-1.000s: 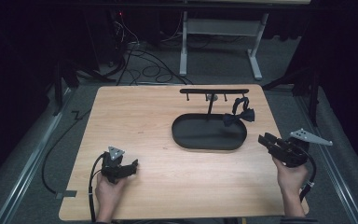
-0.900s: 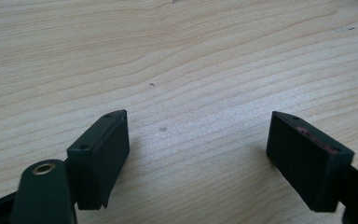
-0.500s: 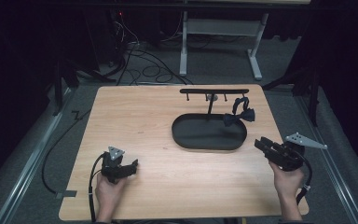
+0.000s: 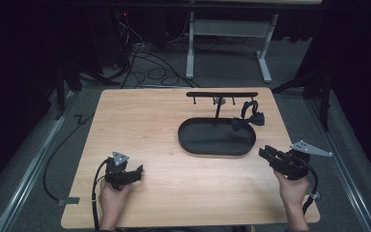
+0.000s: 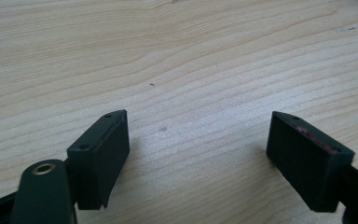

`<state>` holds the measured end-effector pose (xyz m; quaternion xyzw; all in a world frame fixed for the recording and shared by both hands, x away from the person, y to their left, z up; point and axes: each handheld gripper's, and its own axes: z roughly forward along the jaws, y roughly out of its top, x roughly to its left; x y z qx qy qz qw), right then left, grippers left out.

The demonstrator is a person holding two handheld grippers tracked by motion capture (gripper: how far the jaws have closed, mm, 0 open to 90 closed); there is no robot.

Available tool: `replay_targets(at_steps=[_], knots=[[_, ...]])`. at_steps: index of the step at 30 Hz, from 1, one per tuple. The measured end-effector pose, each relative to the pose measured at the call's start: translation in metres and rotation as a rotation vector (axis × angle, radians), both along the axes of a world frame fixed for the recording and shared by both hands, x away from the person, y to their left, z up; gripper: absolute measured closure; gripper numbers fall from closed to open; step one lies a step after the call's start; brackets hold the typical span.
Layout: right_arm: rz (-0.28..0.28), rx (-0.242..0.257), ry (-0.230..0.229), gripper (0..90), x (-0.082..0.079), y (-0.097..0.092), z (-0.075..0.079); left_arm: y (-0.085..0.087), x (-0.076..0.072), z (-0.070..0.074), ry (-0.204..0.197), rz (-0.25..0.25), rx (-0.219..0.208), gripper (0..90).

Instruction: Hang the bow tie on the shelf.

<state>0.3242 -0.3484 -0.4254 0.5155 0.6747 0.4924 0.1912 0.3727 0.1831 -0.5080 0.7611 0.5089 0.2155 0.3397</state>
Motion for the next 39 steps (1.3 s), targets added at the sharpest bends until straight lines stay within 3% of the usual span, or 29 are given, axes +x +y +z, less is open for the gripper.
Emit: replay_targets(at_steps=[31, 39], knots=[[0.049, 0.019, 0.081, 65.0, 0.01, 0.024, -0.031, 0.0, 0.0, 0.0, 0.0, 0.0, 0.0, 21.5], [0.059, 0.0, 0.094, 65.0, 0.014, 0.03, -0.036, 0.0, 0.0, 0.0, 0.0, 0.0, 0.0, 21.5]])
